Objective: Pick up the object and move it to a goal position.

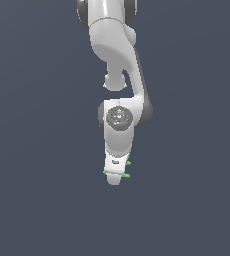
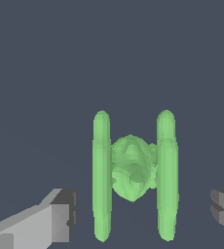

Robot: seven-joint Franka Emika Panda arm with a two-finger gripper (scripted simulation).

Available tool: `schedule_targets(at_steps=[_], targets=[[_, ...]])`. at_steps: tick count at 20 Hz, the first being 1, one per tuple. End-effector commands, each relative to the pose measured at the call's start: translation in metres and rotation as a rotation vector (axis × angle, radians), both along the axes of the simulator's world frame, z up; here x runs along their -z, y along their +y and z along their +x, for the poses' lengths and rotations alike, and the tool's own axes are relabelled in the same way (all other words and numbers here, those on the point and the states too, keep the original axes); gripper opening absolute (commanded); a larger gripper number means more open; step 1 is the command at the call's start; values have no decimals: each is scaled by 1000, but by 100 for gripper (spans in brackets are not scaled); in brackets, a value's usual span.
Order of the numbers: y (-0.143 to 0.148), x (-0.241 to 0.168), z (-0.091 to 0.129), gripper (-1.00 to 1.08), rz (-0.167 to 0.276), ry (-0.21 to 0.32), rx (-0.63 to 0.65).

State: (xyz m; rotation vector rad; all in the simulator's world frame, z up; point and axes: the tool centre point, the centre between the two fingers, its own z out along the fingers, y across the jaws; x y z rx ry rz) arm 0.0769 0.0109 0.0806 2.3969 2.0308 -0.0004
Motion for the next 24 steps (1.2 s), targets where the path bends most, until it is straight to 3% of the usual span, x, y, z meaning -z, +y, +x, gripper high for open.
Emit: schedule_targets(at_steps=[1, 20, 21, 24], targets=[[0, 0, 0, 100, 0, 0, -7], [0, 50, 0, 100, 0, 0, -7], [0, 50, 0, -100, 0, 0, -7], [0, 50, 0, -100, 0, 0, -7]])
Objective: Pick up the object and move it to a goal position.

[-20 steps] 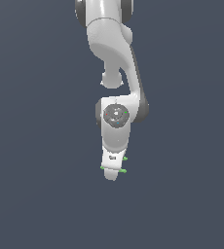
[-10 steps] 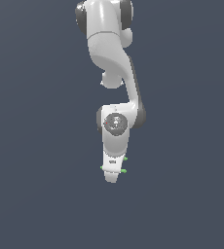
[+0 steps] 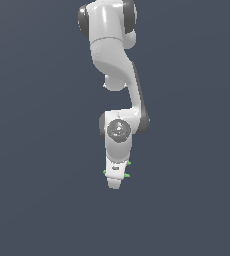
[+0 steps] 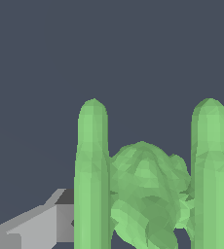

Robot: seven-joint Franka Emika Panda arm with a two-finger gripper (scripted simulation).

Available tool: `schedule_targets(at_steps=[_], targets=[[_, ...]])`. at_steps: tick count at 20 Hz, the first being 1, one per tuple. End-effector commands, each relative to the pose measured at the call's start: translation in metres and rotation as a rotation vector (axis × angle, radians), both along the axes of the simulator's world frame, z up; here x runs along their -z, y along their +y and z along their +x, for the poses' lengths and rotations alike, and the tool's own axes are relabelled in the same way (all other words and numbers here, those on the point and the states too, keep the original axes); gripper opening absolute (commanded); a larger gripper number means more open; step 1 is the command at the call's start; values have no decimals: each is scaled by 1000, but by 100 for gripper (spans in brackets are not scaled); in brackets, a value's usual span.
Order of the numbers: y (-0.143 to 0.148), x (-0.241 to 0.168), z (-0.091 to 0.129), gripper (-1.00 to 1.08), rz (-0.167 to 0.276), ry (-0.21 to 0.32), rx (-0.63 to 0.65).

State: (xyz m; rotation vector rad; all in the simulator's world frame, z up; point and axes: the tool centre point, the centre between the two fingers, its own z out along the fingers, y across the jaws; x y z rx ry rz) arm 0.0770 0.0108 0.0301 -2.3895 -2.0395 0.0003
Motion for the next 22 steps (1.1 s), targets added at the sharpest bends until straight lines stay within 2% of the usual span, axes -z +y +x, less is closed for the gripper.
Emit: schedule_targets(at_steps=[1, 12, 22], targets=[[0, 0, 0, -100, 0, 0, 0], [-2, -5, -2, -100, 0, 0, 0], [-23, -45, -21, -100, -1, 0, 0]])
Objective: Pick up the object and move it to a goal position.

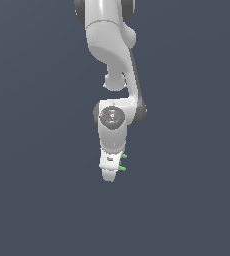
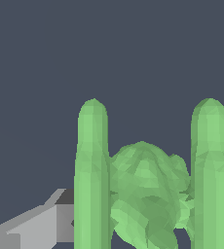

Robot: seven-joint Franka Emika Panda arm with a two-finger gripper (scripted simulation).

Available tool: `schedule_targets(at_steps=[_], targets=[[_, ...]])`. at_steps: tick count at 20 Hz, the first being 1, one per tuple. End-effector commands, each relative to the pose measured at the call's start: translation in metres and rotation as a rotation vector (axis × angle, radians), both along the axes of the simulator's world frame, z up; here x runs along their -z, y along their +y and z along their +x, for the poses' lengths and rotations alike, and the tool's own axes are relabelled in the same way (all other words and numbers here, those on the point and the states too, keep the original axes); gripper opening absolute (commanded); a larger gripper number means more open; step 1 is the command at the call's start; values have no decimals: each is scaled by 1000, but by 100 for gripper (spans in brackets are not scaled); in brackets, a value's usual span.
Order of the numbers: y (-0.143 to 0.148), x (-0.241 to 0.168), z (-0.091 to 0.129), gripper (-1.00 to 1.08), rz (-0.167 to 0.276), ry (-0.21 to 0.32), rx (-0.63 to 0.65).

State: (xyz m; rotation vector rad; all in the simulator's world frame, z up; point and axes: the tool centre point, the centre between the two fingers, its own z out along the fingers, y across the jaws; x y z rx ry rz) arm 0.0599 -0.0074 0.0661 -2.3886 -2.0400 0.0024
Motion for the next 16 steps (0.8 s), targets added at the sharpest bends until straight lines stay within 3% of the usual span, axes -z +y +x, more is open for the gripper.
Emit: schedule_targets(at_steps=[1, 16], targets=[[-8, -15, -7, -100, -1, -1, 0], [-74, -149, -66, -100, -1, -1, 0]])
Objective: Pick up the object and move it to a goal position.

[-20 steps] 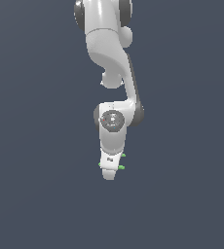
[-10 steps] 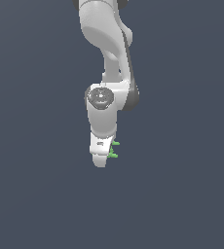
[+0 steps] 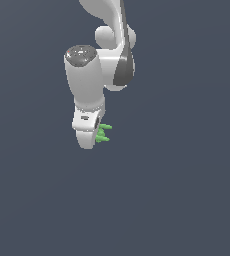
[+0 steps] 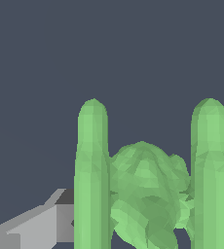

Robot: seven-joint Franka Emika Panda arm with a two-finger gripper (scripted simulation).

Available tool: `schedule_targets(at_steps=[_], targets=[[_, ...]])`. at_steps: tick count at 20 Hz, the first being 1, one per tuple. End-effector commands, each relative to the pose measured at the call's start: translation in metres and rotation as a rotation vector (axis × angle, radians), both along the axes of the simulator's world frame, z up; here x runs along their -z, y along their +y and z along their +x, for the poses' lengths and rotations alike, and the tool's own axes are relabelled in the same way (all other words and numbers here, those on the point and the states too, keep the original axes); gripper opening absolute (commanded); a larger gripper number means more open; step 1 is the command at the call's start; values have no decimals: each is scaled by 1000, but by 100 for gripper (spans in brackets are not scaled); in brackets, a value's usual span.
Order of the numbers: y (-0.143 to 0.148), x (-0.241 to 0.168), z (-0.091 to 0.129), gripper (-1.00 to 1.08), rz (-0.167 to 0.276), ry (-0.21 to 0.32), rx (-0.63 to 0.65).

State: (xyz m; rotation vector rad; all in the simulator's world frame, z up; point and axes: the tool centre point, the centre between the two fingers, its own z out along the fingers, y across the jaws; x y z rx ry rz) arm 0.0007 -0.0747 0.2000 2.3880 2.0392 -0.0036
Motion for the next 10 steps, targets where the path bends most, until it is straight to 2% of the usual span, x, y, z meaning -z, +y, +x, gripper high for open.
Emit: schedule_targets(at_steps=[1, 10], targets=[[-12, -26, -11, -100, 0, 0, 0], [-58, -120, -51, -100, 4, -1, -1]])
